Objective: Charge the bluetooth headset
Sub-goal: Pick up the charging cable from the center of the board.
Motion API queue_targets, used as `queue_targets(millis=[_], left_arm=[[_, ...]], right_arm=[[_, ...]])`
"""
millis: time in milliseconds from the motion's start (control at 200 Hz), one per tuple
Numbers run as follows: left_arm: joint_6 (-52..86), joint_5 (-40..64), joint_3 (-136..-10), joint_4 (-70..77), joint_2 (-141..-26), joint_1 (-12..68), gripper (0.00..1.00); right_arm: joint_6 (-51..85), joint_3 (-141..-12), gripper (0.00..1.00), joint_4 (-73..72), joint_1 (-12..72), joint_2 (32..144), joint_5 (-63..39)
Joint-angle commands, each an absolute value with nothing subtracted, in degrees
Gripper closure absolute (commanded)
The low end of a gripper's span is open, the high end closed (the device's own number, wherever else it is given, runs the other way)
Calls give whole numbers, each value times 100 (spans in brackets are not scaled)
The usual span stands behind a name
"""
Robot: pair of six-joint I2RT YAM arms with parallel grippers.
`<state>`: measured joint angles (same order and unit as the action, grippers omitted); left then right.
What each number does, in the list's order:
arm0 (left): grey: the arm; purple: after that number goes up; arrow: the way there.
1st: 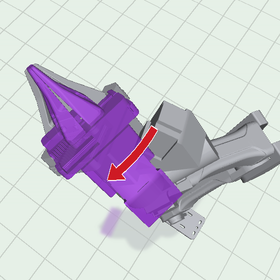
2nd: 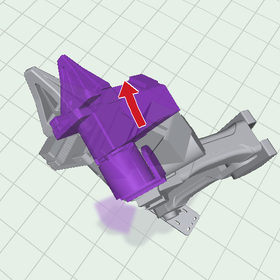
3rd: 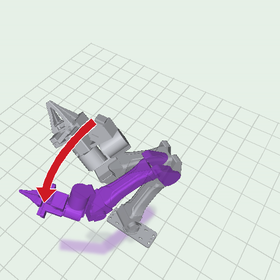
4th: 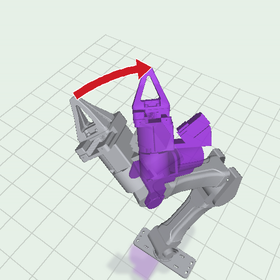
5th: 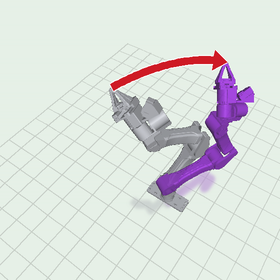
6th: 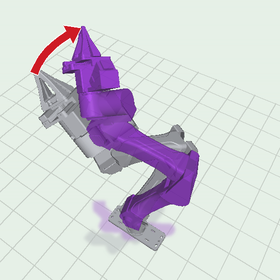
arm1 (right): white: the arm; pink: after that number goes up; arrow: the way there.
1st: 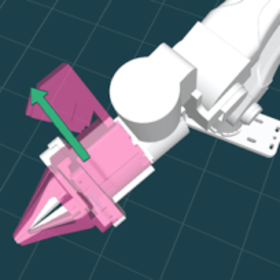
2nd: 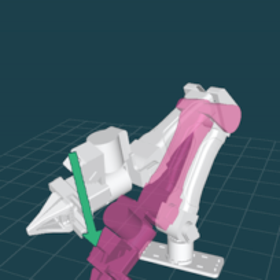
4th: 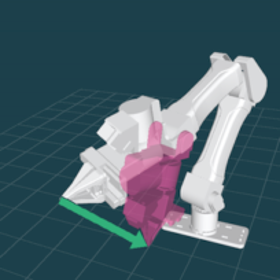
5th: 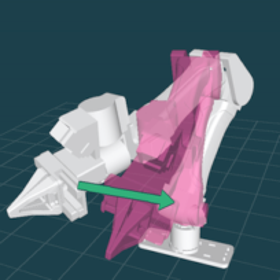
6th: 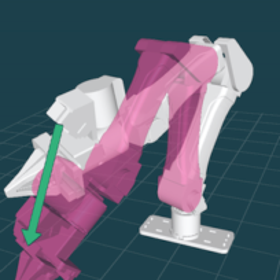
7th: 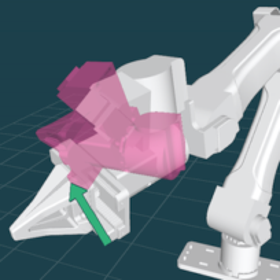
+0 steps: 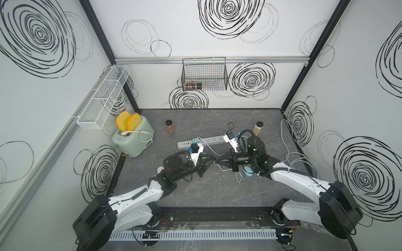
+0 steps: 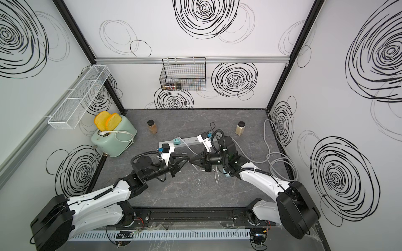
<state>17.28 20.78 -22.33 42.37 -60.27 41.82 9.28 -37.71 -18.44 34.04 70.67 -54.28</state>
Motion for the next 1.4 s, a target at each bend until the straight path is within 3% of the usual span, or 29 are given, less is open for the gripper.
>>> queue_targets(millis=[0, 120, 300, 465, 1266, 1396], left_arm=[[1823, 2171, -2401, 4693, -6018, 4184, 84], [1839, 2071, -2382, 4676, -5995, 4184, 90], [1853, 2034, -2467, 4606, -6042, 4182, 94], [1861, 2155, -2493, 4691, -6100, 4181, 94], [1925, 2457, -2678, 4624, -6429, 4175, 92], [1931, 2426, -2707, 4580, -6497, 4158, 88]], right_arm=[[953, -3902, 92, -2055, 3367, 7113, -5484], [950, -3915, 84, -2057, 3362, 7102, -5434], [672, -3911, 55, -1864, 3364, 6981, -5265], [389, -3841, 49, -1964, 3391, 6943, -5404], [122, -4069, 84, -2487, 3562, 7410, -5679], [122, -4043, 96, -2485, 3565, 7375, -5638]])
